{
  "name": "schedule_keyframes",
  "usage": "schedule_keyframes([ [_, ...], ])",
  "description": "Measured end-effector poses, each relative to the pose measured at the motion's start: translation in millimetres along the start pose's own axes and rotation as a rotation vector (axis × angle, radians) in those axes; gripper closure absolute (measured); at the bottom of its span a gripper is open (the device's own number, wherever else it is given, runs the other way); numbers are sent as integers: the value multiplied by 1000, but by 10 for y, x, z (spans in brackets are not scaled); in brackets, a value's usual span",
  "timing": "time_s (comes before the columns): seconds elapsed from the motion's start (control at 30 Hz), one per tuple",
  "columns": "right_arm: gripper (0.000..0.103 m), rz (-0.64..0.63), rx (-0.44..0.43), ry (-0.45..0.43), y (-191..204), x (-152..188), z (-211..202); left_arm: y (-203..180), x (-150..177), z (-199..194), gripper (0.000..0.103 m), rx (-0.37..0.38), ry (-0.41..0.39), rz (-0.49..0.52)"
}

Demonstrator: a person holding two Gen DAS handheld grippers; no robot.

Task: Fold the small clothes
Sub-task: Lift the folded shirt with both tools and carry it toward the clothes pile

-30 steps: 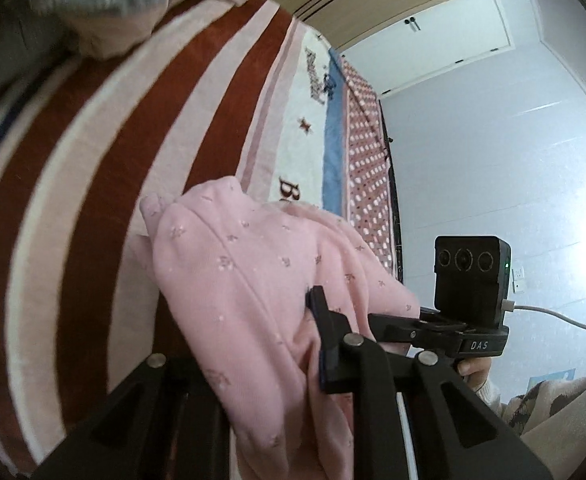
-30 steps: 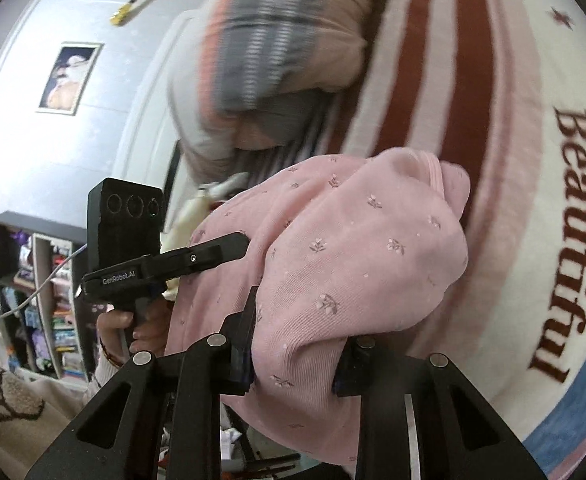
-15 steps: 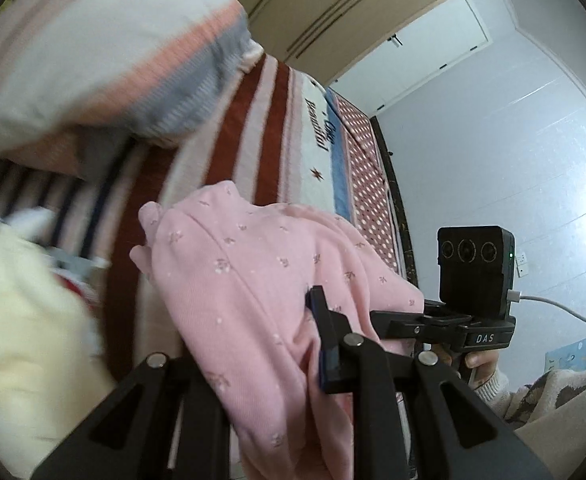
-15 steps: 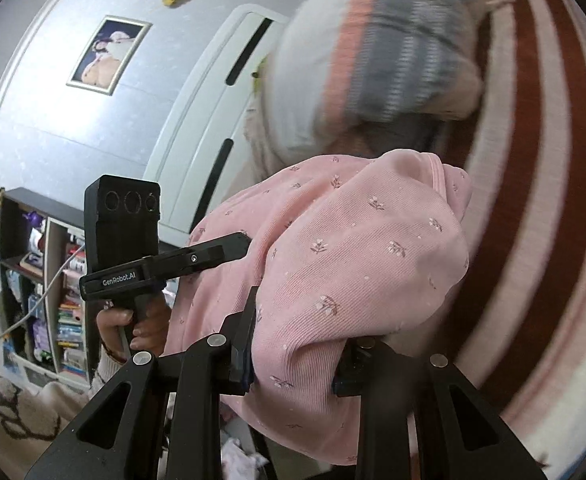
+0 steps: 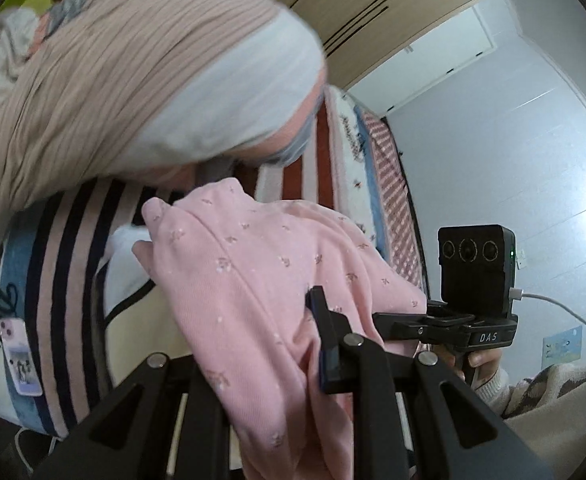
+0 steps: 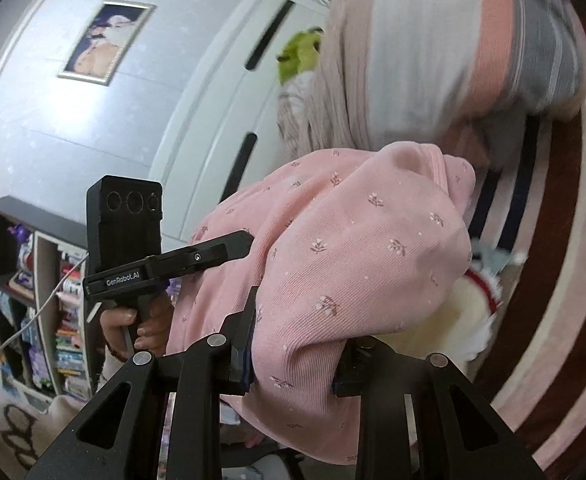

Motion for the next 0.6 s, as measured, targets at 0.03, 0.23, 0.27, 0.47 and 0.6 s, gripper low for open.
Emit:
schedule_keyframes([
  [0.03,82,23,-2,16,-39,53,129,170,26,61,88,-5,20,-10],
  [0.23,81,127,54,112,-415,547,678,957,316,649,83,-47,111,-62],
  [0.27,81,133,67,121,-465,598,722,1046,353,737,79,-77,113,-55],
  [0.47,76,183,117,132,-688,786,730,1179,509,992,61,-144,123,-22],
  [0.6,72,162,174,130,-647,774,640,1134,466,1037,61,-147,129,-1],
])
Point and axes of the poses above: each gripper's, at about its wrist camera, not at the fingertips, and z roughly the way its jaws point, y to its left, x to its underside, the point moved 1 cm from there along z, roughly the way its jaws point, and after that the axes turned 13 degrees about -z, right-handed, at the moved point
